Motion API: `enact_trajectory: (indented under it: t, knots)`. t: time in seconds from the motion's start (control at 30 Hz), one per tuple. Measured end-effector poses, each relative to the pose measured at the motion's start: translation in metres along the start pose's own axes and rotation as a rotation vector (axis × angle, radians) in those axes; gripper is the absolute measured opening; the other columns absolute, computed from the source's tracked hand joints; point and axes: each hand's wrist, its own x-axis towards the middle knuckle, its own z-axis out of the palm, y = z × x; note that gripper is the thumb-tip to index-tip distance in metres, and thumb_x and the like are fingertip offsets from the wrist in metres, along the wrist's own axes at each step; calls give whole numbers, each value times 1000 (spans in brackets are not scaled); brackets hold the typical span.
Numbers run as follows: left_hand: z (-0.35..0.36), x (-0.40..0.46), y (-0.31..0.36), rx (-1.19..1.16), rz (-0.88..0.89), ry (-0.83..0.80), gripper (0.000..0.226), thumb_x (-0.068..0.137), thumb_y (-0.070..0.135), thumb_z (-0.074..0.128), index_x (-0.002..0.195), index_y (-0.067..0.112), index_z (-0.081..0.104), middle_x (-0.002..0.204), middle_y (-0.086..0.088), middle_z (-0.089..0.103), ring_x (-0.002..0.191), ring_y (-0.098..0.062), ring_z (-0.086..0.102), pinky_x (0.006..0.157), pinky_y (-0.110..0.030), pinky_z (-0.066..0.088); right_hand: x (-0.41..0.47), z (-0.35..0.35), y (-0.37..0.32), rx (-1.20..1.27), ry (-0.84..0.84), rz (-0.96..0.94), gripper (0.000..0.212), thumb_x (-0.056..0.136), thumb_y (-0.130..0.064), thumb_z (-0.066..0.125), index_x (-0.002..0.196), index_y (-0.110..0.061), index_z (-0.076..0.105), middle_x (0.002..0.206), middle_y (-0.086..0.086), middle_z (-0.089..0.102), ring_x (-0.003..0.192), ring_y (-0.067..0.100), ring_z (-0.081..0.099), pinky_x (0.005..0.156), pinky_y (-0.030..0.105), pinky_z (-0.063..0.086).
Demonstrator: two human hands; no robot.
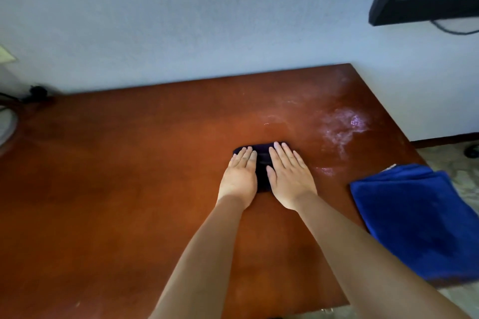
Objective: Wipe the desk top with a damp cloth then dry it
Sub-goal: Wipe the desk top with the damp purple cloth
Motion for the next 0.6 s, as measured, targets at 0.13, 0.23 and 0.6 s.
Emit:
enact_trajectory:
  t: [0.13,0.23,0.6]
  knots:
    - [0,10,-3,8,7,-1,53,103,18,24,154,11,11,162,-3,6,149,-12,-1,120,-26,-4,16,-5,4,-17,-23,-28,56,104,-36,9,152,-14,-6,161,1,-10,147,14,-12,120,32,-7]
    - [-4,34,-7,18,-1,-16,53,104,21,22,154,12,9,163,-2,5,149,-11,-3,120,-26,-5,45,-12,10,-13,-36,-49,56,103,-34,13,153,-12,-4,161,3,-9,147,14,-10,120,32,-5]
    - [-19,158,-33,187,-44,-38,55,104,27,16,155,14,0,163,0,-4,148,-11,-8,120,-31,-6,177,-20,40,-32,63,-152,55,103,-34,15,154,-14,5,162,0,2,148,14,-2,120,33,-2]
